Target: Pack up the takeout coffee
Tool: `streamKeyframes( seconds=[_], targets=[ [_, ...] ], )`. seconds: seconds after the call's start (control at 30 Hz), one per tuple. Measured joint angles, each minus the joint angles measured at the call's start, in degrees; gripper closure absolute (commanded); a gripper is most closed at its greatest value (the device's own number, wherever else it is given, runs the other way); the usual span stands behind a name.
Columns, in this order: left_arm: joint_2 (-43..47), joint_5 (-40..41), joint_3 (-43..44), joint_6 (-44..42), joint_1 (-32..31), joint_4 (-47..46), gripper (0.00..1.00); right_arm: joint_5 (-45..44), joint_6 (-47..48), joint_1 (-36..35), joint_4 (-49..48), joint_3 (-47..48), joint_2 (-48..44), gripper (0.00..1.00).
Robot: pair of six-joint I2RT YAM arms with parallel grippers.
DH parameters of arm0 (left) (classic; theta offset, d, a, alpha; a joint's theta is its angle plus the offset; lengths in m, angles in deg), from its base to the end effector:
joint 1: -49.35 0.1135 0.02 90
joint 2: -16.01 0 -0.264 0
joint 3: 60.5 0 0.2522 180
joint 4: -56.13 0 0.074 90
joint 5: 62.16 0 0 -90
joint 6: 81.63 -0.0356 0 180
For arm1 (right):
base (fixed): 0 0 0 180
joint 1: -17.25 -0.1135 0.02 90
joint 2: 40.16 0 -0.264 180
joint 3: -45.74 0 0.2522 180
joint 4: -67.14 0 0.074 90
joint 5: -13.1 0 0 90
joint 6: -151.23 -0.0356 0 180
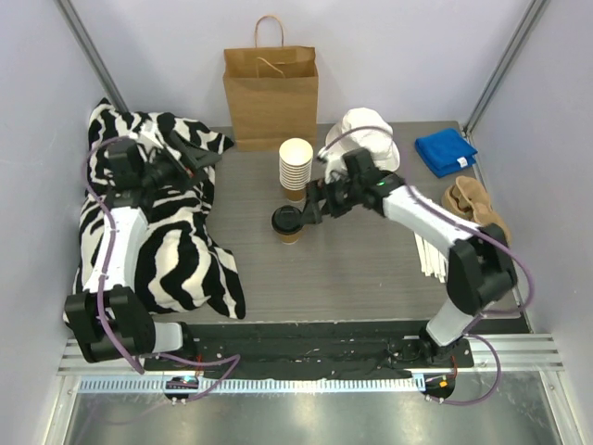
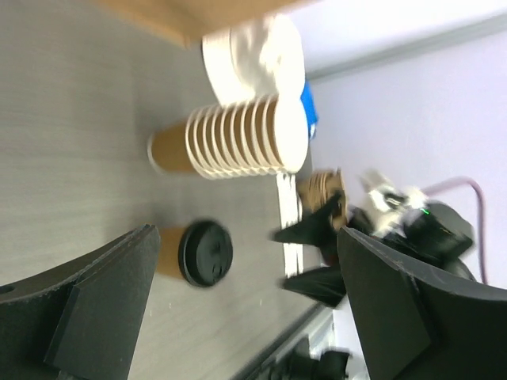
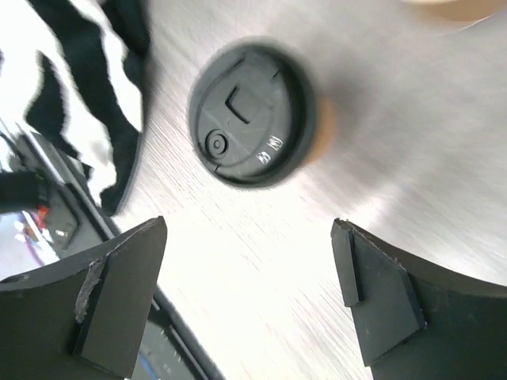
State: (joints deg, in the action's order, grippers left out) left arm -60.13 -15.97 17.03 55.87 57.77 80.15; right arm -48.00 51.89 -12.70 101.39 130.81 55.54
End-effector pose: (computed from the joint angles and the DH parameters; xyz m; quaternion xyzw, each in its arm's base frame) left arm 0.3013 0.0197 0.3376 -0.1792 0.7789 -0.4647 0.3811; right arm 0.3108 0.1989 0.2555 -0.2542 0.8627 0.3419 0.2724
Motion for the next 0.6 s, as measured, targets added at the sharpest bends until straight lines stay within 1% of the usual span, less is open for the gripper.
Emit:
streamKeyframes(
  seconds=[0.1, 0.17, 0.3, 0.47, 0.5, 0.53, 0.6],
  targets=[
    [-1.3, -0.2, 6.3, -1.3, 3.0, 1.7, 0.00, 1.3, 2.5, 5.0, 5.7, 4.2, -6.3, 0.05],
    [-2.0, -0.3, 9.8, -2.7, 3.8, 2.8, 0.00, 1.1, 4.4, 8.5, 8.9, 7.6, -9.7, 0.05],
    [-1.4, -1.2, 11.8, -6.5, 3.7, 4.3, 0.00, 0.5, 9.3, 17.0, 16.9, 14.0, -13.3, 0.06],
    [0.0, -2.5, 11.7, -11.1, 3.7, 8.9, 0.00, -1.5, 19.6, 36.3, 30.6, 21.6, -10.7, 0.06],
    [0.5, -2.6, 11.6, -11.8, 3.7, 9.2, 0.00, -2.0, 21.7, 37.7, 32.8, 22.4, -10.2, 0.06],
    [1.3, -2.7, 11.2, -12.4, 3.7, 9.6, 0.00, -2.9, 24.4, 43.4, 35.5, 23.1, -9.7, 0.07],
    [3.0, -3.0, 10.4, -13.4, 3.7, 10.1, 0.00, -4.3, 29.2, 49.4, 40.8, 23.6, -9.3, 0.08]
  ],
)
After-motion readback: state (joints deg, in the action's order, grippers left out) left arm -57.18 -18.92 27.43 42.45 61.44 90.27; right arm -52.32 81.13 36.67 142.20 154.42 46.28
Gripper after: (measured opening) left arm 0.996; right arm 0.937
